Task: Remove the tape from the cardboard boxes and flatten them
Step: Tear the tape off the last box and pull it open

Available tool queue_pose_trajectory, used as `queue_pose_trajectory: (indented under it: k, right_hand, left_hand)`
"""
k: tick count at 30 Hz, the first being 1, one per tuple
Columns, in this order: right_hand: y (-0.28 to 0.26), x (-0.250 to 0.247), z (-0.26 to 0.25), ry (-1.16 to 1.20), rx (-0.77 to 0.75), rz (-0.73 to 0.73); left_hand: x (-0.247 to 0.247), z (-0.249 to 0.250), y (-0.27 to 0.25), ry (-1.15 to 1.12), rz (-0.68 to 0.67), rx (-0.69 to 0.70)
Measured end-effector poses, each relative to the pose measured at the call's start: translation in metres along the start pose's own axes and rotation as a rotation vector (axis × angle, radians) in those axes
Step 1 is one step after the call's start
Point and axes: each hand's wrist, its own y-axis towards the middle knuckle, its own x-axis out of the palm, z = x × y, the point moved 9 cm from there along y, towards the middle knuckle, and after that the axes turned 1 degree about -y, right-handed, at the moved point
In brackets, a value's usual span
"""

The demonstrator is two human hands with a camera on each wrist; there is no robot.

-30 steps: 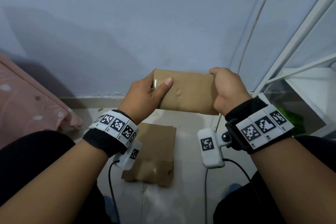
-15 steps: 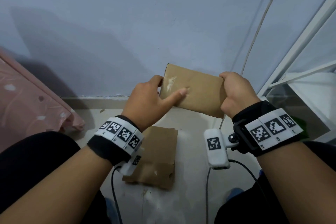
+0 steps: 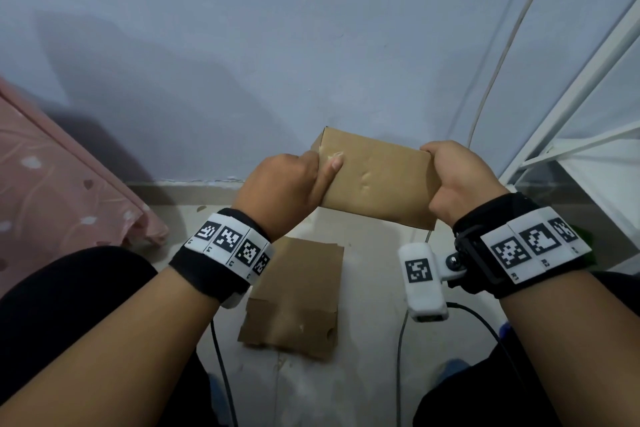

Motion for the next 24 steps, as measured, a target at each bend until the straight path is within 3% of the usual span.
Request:
queue_pose_trajectory:
  k: [5,9,12,19,24]
  right_hand:
    - [0.002,-0.002,0.002,-0.012,-0.005,0.03]
    - [0.003,-0.002,0.002,-0.013,-0.027,0.044]
    - [0.003,-0.001,0.001,0.0,-0.028,0.047]
    - [0.008,-0.005,0.004,-0.01,0.011,0.038]
    - [0.0,-0.001,0.009,-0.026,0.024,0.034]
  left_hand:
    - [0.002,-0.006,-0.005,-0.015,0.045,-0.072]
    - [0.02,-0.015,-0.008,-0.081,-0.094,-0.24]
    - [0.017,-0.015,-0.005,-0.17,-0.052,-0.213]
    - [0.011,-0.013,-0.004,-0.146,-0.029,-0.078]
    - [0.007,-0.026,-0.004,-0.191,0.009,-0.232]
